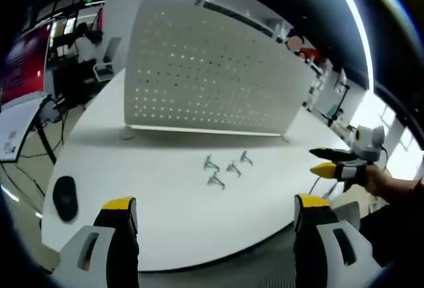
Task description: Insert the hook assembly into the mounting plate slot until the hook locks in place.
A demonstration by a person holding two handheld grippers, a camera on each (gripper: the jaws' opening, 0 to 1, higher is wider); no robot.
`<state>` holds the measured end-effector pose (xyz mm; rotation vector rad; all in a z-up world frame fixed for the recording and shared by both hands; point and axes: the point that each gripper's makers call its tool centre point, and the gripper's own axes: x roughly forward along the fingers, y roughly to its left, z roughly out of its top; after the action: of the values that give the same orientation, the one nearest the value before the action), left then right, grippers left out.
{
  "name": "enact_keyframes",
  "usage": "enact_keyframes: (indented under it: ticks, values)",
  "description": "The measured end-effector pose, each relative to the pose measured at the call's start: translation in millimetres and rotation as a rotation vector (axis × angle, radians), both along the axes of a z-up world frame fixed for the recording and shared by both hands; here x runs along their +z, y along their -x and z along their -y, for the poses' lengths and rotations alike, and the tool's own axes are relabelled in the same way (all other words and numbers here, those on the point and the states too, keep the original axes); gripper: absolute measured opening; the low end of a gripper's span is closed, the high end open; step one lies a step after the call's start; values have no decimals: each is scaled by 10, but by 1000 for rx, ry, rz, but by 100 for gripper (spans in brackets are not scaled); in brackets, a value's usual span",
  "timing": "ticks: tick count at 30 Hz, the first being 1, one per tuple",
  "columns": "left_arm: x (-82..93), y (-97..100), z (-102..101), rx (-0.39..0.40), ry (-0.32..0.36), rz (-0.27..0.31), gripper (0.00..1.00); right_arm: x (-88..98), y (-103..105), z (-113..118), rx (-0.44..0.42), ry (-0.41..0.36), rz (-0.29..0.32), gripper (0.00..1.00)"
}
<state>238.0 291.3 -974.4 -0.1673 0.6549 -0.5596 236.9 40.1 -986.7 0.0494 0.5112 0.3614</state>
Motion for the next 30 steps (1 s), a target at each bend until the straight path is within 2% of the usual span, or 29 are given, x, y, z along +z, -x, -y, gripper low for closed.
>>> enact_keyframes:
  ticks: [22,25,30]
  values:
    - [-2,15,-12,1,-6,-1,100,-25,-20,-37,13,28,-5,81]
    - [43,-10,5,2,8,20,100,-51,-21,-57,28,42,-19,80]
    - [23,-15,-3,5,2,8,100,-33,-35,-58,24,38,-12,80]
